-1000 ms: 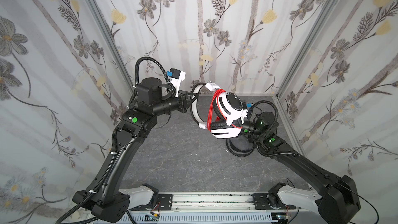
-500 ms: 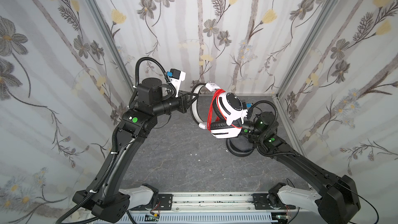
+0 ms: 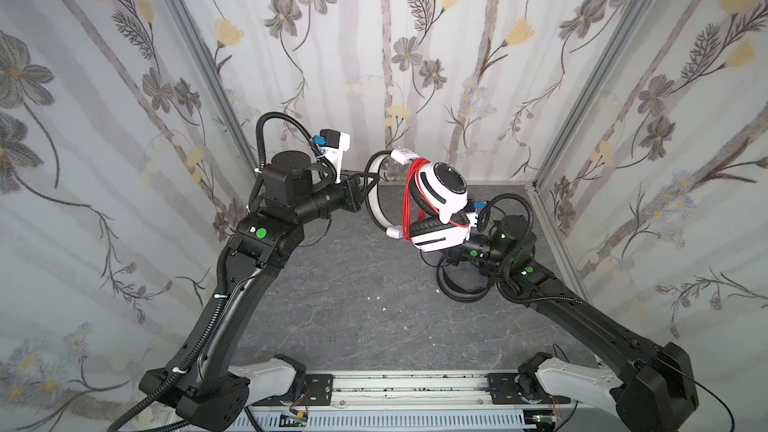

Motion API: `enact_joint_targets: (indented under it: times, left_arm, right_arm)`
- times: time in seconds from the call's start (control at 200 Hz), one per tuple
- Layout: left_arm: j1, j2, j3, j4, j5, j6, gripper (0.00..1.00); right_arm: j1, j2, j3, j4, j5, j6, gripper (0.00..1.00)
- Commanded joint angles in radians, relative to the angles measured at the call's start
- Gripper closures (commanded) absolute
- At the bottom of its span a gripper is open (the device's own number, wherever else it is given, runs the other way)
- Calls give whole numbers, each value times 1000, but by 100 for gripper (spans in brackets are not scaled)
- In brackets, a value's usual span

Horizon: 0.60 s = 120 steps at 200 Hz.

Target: Wrap the headphones

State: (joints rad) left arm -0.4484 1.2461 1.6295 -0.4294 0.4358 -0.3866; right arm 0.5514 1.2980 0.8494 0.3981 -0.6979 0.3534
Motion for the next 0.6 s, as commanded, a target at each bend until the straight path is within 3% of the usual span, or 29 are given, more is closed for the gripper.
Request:
enact_joint_targets:
  times: [0.0, 0.215, 0.595]
  left_arm:
    - [2, 2, 3, 193, -115, -140, 100]
    - [-13, 10, 2, 309, -249, -281, 100]
    - [-101, 75, 24, 245, -570, -252, 100]
  right_arm:
    - [2, -4, 24, -116, 93, -80, 100]
    - [3, -14, 49, -241, 221, -151, 100]
    - [79, -3, 110, -417, 427, -280, 100]
